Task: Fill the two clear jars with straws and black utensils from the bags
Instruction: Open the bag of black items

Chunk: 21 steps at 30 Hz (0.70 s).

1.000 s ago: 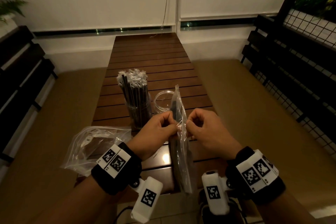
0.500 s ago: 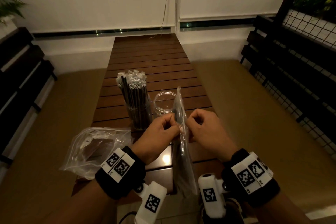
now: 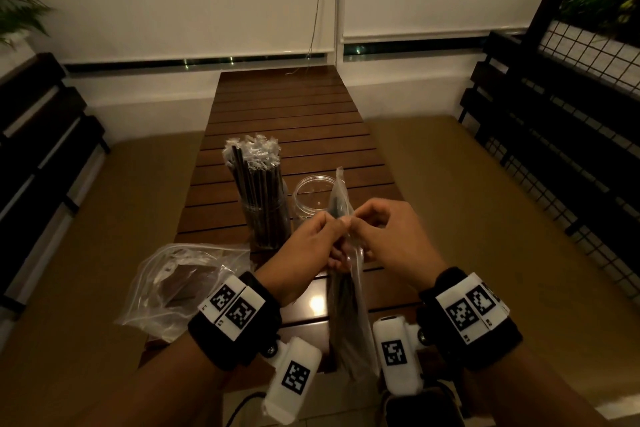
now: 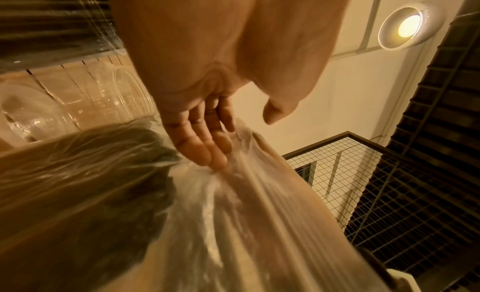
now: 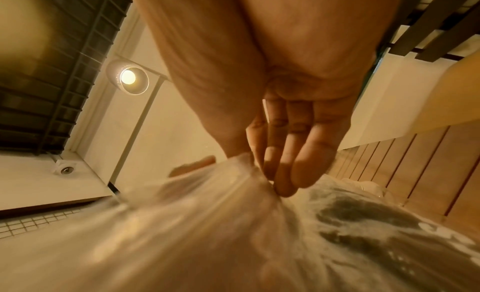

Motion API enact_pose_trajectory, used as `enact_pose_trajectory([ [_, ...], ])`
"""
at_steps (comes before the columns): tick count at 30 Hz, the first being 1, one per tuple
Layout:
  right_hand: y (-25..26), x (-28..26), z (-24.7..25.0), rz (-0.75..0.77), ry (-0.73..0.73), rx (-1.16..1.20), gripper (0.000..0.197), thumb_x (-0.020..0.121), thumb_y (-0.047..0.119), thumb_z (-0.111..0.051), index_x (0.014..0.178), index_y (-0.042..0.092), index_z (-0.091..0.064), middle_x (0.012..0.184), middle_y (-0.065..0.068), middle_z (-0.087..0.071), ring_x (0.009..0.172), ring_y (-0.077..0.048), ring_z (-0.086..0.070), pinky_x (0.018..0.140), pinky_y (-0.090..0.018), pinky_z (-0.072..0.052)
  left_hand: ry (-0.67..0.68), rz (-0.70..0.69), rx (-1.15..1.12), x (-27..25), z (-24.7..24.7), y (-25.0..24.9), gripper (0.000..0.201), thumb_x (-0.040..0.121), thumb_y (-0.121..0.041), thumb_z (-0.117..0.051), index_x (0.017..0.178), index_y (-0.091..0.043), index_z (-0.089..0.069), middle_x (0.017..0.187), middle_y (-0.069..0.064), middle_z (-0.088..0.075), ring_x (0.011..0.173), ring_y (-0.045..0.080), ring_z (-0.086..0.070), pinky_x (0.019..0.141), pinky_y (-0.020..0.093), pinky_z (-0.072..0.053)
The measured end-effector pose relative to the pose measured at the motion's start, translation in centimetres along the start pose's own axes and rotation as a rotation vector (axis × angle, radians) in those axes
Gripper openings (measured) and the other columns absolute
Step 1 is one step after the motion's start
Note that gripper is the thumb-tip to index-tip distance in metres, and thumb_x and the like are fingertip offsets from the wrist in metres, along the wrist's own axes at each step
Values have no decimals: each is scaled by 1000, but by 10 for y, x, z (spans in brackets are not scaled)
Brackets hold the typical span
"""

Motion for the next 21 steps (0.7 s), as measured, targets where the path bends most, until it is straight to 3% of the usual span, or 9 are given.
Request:
enact_pose_trajectory([
  [3, 3, -2, 0, 18, 23, 42, 15, 95, 27, -66, 87, 19, -75, 78, 2, -75, 70, -9, -73, 59, -17, -54, -11, -25, 82, 5, 2, -3, 25, 101, -30, -41, 95, -9, -52, 70, 5, -56, 55, 14, -58, 60, 30, -47],
  [7, -4, -2, 4, -34, 29, 112, 17, 96, 24, -65, 87, 16, -76, 82, -1, -77, 75, -16, -75, 64, -24, -59, -7, -54, 94, 10, 8, -5, 24, 103, -20, -39, 82, -11, -48, 66, 5, -55, 55, 15, -57, 50, 20, -49],
  [10, -10, 0, 18, -60, -21, 84, 18, 95, 25, -64, 83, 19, -75, 82, 3, -75, 75, -10, -72, 61, -18, -56, -67, -68, 114, 11, 22, -5, 26, 102, -16, -41, 77, -10, -48, 63, 7, -53, 56, 18, -54, 49, 18, -48],
  [13, -8, 0, 18, -44, 16, 85, 15, 94, 25, -67, 86, 18, -76, 83, 3, -75, 76, -9, -72, 61, -16, -54, -74, -57, 152, 13, 22, -5, 26, 102, -21, -41, 85, -4, -52, 66, 9, -52, 57, 20, -51, 48, 20, -46],
  [16, -3, -1, 4, -10, 61, 94, 14, 95, 21, -67, 87, 14, -76, 80, -1, -76, 72, -10, -73, 60, -16, -53, 10, -19, 234, 18, 4, -3, 43, 100, -36, -42, 104, 5, -54, 75, 14, -52, 58, 18, -51, 52, 26, -45],
  [21, -4, -1, 0, 10, 99, 73, 16, 97, 20, -64, 93, 15, -79, 82, -3, -77, 72, -13, -72, 63, -20, -55, 11, -7, 234, 21, 5, -4, 33, 105, -26, -34, 98, -1, -54, 79, 18, -49, 57, 20, -47, 51, 27, -43],
])
Point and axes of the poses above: each hand's wrist, its own x-axis towards the middle knuckle, its own z-axis out of the back of the hand, y = z × x, the point moved 7 cm from there along x, towards the middle knuckle
